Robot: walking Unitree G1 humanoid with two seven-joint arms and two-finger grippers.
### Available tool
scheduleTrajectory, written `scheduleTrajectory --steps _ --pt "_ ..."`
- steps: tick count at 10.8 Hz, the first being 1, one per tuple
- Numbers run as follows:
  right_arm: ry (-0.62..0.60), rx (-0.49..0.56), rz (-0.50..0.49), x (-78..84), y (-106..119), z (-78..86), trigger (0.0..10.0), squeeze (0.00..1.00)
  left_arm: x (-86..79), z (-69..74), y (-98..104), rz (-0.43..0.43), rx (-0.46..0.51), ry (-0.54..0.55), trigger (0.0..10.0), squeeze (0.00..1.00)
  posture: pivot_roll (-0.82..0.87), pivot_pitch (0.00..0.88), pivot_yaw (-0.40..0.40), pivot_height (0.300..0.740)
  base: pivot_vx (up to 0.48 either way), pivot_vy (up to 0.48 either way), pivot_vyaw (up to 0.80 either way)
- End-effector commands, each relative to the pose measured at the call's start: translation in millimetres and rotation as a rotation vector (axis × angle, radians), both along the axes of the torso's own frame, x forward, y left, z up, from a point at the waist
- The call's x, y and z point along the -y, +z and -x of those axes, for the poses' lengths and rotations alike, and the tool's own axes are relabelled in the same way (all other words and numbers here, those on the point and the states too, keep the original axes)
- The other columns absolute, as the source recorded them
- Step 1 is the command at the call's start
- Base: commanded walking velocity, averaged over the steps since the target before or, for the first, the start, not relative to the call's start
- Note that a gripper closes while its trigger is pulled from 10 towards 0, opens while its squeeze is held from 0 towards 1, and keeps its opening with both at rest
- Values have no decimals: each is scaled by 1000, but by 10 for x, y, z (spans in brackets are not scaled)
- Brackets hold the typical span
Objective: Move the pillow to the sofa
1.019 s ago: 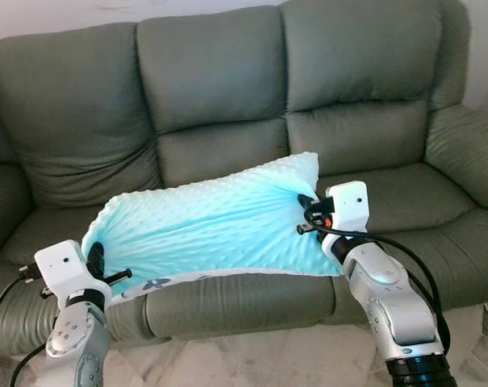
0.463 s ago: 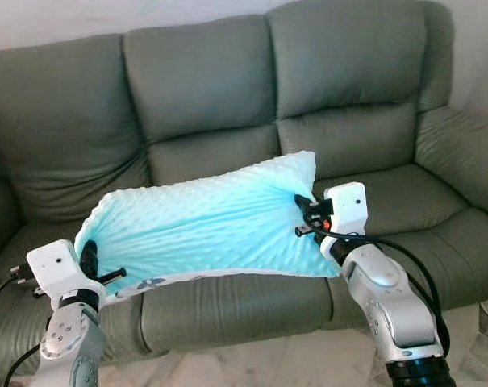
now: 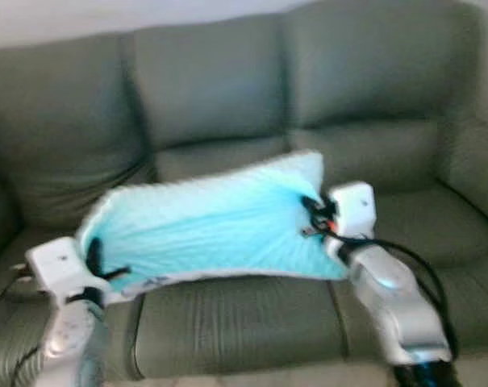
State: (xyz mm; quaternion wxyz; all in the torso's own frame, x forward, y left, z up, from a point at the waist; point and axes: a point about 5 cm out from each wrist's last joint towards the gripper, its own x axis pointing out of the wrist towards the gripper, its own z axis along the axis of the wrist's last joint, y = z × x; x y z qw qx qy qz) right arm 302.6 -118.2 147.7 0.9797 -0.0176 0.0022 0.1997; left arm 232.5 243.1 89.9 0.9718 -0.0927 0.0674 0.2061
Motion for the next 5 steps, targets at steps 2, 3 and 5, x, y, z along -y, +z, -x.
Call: scheduleTrajectory --steps 2,3,5 --pt "-67 26 15 192 46 -10 10000 0 -114 27 38 -22 3 72 10000 0 -218 55 99 740 0 0 0" --pt "-65 23 16 194 40 -4 10000 0 -128 33 20 -28 -13 96 10000 0 -216 57 98 740 0 0 0" --pt "-61 17 17 188 27 1 10000 0 -161 48 -11 -20 -34 136 10000 0 -213 60 96 740 0 0 0"
